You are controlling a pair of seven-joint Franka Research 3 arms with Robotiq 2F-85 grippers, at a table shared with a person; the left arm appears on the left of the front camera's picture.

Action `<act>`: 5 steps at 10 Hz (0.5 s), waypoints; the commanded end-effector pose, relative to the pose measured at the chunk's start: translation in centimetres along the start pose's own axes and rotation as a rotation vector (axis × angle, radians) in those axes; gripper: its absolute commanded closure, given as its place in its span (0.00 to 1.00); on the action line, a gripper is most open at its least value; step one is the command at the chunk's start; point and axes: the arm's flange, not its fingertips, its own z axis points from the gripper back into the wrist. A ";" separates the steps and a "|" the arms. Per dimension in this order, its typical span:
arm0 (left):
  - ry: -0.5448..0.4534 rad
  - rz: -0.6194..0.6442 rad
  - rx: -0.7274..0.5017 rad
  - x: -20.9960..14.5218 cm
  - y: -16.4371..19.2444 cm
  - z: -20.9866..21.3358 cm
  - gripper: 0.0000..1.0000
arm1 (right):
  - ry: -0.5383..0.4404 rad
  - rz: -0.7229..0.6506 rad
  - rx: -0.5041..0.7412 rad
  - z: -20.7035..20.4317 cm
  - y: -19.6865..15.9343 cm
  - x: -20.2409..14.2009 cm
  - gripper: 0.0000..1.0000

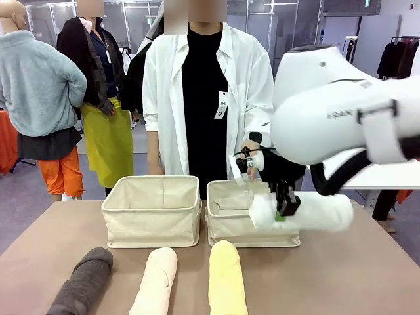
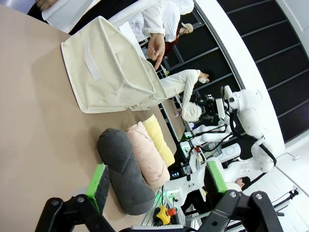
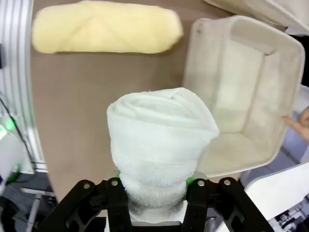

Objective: Divide the towels into two baskets.
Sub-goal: Pick up one hotel-folded towel and place it in the Fabric basket indicated by the person.

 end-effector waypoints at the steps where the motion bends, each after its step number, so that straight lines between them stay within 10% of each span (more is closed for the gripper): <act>1: 0.002 0.001 0.003 -0.2 -0.1 0.3 0.00 | -0.005 0.087 -0.001 -0.3 -5.4 1.2 0.64; 5: 0.002 0.001 0.003 -0.2 -0.1 0.3 0.00 | -0.035 0.106 0.008 -4.4 -13.7 3.8 0.64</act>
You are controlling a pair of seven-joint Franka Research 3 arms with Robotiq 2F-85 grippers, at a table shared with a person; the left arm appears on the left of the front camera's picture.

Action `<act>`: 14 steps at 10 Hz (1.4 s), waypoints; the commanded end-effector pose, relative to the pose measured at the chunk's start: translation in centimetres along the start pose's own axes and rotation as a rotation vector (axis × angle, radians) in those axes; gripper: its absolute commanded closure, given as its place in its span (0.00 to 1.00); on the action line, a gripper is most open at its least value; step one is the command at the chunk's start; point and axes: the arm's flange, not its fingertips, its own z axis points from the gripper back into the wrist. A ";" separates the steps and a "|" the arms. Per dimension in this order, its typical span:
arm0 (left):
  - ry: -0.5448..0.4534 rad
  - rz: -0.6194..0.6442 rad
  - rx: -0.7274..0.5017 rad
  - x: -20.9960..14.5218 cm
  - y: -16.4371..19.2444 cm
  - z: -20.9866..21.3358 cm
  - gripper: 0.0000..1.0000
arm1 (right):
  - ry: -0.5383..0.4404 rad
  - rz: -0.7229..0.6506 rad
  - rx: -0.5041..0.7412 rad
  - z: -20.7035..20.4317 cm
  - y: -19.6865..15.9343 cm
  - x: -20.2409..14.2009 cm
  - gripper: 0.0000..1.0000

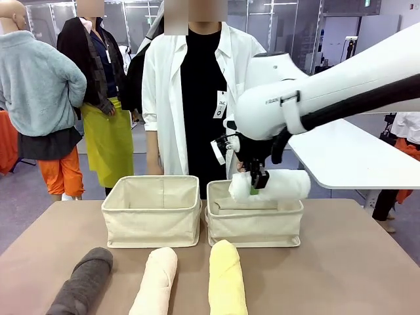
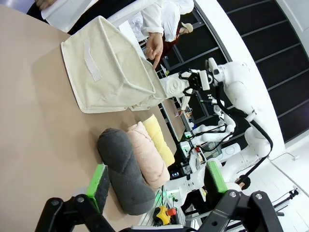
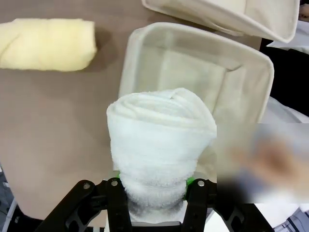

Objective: Divide the towels into two baskets.
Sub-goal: Pick up one hotel-folded towel and place it in the Fabric basket indicated by the person.

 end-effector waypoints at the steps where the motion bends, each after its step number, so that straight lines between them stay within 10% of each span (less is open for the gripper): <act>1: 0.002 0.001 0.003 -0.2 -0.1 0.3 0.00 | -0.009 0.054 -0.018 -1.9 -3.6 1.1 0.64; 8: 0.002 0.001 0.003 -0.2 -0.1 0.3 0.00 | 0.022 -0.009 0.017 -9.9 -10.8 1.1 0.64; 14: 0.002 0.001 0.003 -0.2 -0.1 0.3 0.00 | 0.059 -0.056 0.039 -10.3 -11.0 0.6 0.00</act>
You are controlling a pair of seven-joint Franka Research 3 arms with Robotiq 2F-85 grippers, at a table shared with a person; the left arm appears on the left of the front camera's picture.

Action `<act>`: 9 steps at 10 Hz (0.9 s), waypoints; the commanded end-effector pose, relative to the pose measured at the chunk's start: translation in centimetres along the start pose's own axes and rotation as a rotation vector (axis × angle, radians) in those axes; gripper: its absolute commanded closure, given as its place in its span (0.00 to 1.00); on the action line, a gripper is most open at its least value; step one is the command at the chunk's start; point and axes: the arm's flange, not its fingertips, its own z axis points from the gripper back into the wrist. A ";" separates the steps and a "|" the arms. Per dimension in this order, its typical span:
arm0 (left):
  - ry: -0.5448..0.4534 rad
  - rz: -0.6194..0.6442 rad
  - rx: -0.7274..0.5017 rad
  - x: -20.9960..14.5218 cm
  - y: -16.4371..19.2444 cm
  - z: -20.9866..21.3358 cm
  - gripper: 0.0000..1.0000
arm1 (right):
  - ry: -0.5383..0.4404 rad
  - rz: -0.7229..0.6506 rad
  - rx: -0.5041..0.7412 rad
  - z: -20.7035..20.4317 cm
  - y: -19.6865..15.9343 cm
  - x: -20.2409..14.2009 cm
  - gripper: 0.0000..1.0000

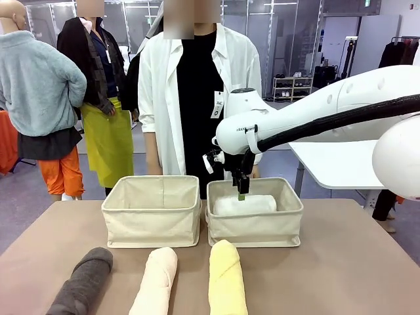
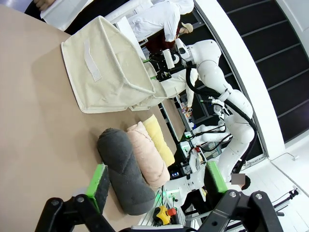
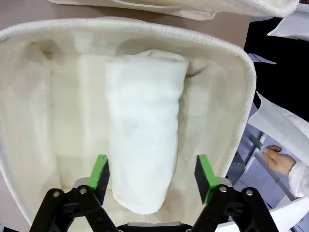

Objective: Divide the towels into two baskets.
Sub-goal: Pick up one hotel-folded towel and place it in the Fabric basket indicated by the person, then pick up one hotel-folded towel from the bottom of the table and place it in the Fabric basket indicated by the person.

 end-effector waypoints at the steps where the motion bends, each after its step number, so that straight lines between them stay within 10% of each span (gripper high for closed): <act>1: 0.002 0.001 0.003 -0.2 -0.1 0.2 0.00 | 0.026 -0.040 -0.007 0.1 0.7 0.3 0.00; 9: 0.002 0.001 0.003 -0.2 -0.1 0.2 0.00 | 0.002 -0.019 -0.002 0.1 0.1 0.0 0.07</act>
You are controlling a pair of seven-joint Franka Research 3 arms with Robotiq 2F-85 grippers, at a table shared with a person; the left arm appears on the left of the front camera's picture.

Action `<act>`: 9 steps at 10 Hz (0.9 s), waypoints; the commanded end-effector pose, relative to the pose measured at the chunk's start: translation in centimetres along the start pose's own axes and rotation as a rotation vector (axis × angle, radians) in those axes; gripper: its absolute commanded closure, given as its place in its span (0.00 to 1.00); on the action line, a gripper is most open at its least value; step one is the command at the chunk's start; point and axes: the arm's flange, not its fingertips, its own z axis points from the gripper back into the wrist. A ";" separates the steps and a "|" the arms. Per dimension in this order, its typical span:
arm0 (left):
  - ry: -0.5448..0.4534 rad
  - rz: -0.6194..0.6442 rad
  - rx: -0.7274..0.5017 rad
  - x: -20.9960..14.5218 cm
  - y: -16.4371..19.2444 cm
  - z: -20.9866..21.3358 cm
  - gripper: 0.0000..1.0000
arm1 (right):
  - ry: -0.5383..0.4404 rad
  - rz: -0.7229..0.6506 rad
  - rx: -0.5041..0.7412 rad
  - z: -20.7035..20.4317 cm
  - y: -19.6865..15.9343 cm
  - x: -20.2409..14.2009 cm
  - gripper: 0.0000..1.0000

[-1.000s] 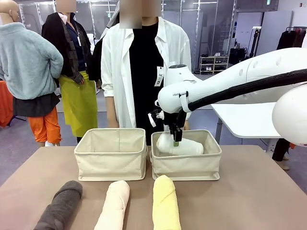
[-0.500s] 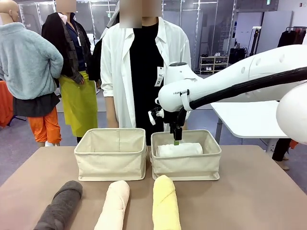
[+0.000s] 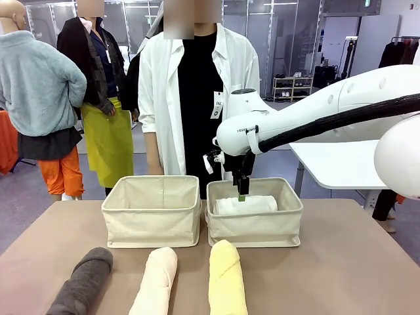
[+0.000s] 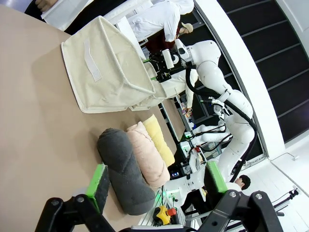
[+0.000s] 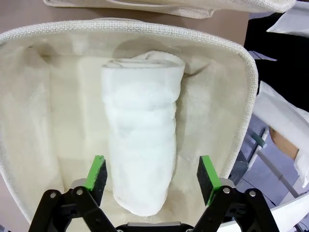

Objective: Divide the towels into two baskets.
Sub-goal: Pick up one hotel-folded towel from the bottom of the table and place it in the Fabric basket indicated by the person.

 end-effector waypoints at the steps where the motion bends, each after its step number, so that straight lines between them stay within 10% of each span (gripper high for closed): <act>1: 0.003 0.001 0.003 -0.2 -0.1 0.2 0.00 | 0.006 0.007 0.000 0.3 -0.1 0.1 0.07; 6: 0.003 0.001 0.003 -0.2 -0.1 0.2 0.00 | -0.002 -0.001 -0.004 0.2 -0.1 0.0 0.07; 9: 0.003 0.001 0.003 -0.2 -0.1 0.2 0.00 | -0.126 -0.131 0.065 7.5 3.7 -5.7 0.06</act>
